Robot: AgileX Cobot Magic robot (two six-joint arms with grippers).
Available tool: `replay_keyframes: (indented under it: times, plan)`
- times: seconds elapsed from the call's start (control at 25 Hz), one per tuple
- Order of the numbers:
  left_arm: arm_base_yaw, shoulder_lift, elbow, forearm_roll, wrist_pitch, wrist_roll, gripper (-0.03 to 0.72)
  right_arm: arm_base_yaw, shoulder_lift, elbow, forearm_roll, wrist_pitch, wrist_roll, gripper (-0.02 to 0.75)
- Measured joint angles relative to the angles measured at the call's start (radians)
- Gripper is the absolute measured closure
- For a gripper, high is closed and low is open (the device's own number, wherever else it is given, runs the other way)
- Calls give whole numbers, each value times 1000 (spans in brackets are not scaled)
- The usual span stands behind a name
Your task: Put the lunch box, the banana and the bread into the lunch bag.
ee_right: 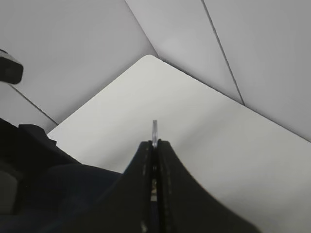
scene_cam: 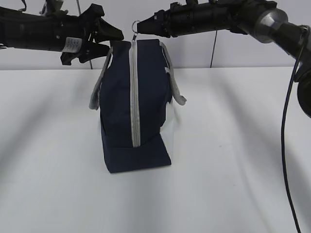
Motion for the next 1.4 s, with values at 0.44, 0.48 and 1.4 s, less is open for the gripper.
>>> replay_keyframes:
  times: [0.44, 0.48, 1.4]
  plan:
    - [0, 0, -6, -14, -14, -9, 308, 0, 0, 0, 0, 0, 0, 754]
    - [-3, 1, -6, -14, -16, -9, 314, 0, 0, 0, 0, 2, 0, 754]
    - [-19, 6, -21, 9, 37, 104, 673, 0, 0, -1, 32, 46, 15, 754]
